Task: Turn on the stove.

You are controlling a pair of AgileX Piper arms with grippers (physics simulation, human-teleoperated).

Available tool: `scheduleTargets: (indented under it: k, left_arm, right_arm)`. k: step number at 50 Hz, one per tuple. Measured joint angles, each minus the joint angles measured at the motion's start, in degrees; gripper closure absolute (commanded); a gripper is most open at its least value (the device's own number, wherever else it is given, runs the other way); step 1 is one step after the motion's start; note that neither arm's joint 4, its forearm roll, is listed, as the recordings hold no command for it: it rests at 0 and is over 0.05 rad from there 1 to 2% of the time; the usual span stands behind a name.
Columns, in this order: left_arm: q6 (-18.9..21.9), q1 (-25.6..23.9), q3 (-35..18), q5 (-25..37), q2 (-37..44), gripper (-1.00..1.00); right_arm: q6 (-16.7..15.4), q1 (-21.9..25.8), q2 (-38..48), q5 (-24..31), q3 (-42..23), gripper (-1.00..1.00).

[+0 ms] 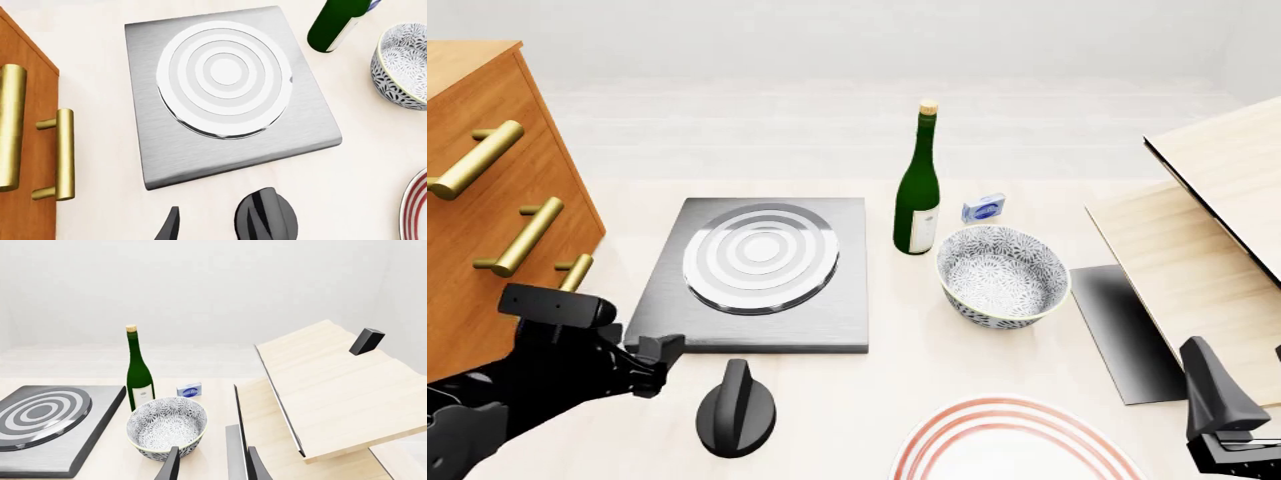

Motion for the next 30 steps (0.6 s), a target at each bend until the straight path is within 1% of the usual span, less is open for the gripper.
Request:
scheduleTargets:
  k: [5,9,19,30]
  left_arm:
    - [2.30,0.94,0.74,2.13,-4.61,-1.00]
    - [3.37,1.59,1.00,3.95,-8.09,-1.00]
    - [3.47,2.27,0.76,9.49,-16.50,-1.00]
    - [4.53,2.26,-2.13,17.08,-24.25,-1.00]
  right_arm:
    - [0.01,0.00,0.00,-0.02,0.02,-1.00]
    - [0.00,0.00,-0.04,0.04,-0.01,-1.00]
    - [-0.01,0.01,-0.07,0.07,-0.01,-1.00]
    - [0.00,0.01,-0.09,0.18,-0.10,-1.00]
